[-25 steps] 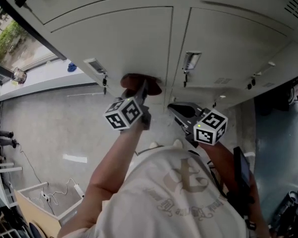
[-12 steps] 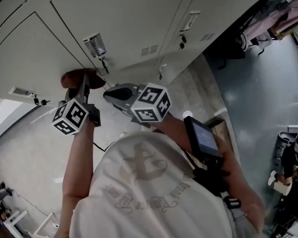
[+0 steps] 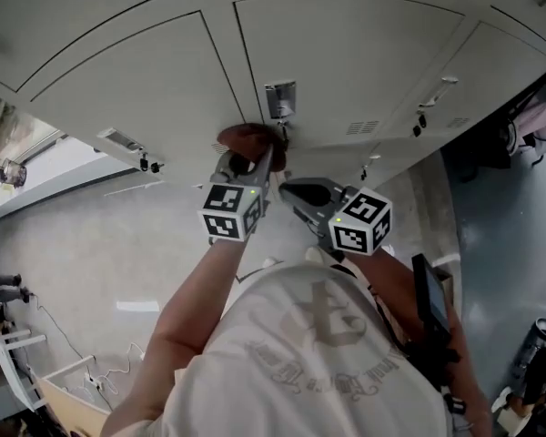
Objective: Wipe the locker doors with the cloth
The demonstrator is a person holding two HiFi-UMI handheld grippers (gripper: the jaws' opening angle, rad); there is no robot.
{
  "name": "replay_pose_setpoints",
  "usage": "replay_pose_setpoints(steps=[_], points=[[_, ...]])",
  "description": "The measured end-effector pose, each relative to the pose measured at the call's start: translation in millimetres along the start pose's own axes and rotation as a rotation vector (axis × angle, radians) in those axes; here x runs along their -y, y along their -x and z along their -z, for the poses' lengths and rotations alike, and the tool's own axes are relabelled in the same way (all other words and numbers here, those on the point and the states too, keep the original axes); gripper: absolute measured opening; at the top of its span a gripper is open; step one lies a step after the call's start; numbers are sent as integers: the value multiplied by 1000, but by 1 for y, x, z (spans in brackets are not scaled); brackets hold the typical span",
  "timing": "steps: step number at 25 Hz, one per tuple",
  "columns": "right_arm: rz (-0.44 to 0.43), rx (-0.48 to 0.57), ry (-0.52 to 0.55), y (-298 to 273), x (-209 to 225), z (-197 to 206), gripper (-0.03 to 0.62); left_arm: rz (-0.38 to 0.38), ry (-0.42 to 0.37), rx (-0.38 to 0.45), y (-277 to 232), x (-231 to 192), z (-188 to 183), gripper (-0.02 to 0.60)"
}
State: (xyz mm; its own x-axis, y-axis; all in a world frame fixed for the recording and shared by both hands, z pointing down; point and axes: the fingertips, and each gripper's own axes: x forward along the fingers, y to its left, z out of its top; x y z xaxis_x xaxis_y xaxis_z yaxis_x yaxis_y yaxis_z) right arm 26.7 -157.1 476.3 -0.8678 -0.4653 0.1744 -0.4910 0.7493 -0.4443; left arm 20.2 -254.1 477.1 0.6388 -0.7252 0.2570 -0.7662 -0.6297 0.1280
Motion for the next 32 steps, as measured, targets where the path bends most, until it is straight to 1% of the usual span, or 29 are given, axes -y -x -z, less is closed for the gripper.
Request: replay_pose_setpoints(steps=[1, 3, 5, 7, 9, 12, 14, 16, 23, 28, 32], points=[[1, 0, -1, 1, 0, 0, 8, 15, -54, -7, -1, 5, 3, 82], [1, 3, -4, 1, 1, 1, 8, 42, -131, -27, -6, 10, 13, 81], [-2, 1, -8, 0, 0, 3, 8, 28, -160, -59, -11, 6, 26, 82], [-4, -1, -11, 0, -2, 5, 8, -12, -170, -85, -11, -5, 34, 81], [1, -1, -14, 2, -1, 5, 8, -39, -206, -98, -9, -12, 35, 81], [10, 1, -18, 3, 1, 6, 8, -59, -274, -111, -7, -18, 37, 81], [8, 0, -19, 0, 0, 6, 8, -71, -302, -111, -6, -22, 44, 81], [1, -2, -17, -4, -3, 6, 8, -85, -315, -110, -6, -25, 48, 81], [-3, -6, -13, -13, -9, 7, 8, -140, -300, -147, 11, -56, 64, 81], [-8, -9, -9, -24, -16, 7, 8, -200, -301, -141, 30, -80, 64, 81], [-10, -11, -8, -32, -22, 8, 8, -221, -298, -145, 44, -97, 66, 81]])
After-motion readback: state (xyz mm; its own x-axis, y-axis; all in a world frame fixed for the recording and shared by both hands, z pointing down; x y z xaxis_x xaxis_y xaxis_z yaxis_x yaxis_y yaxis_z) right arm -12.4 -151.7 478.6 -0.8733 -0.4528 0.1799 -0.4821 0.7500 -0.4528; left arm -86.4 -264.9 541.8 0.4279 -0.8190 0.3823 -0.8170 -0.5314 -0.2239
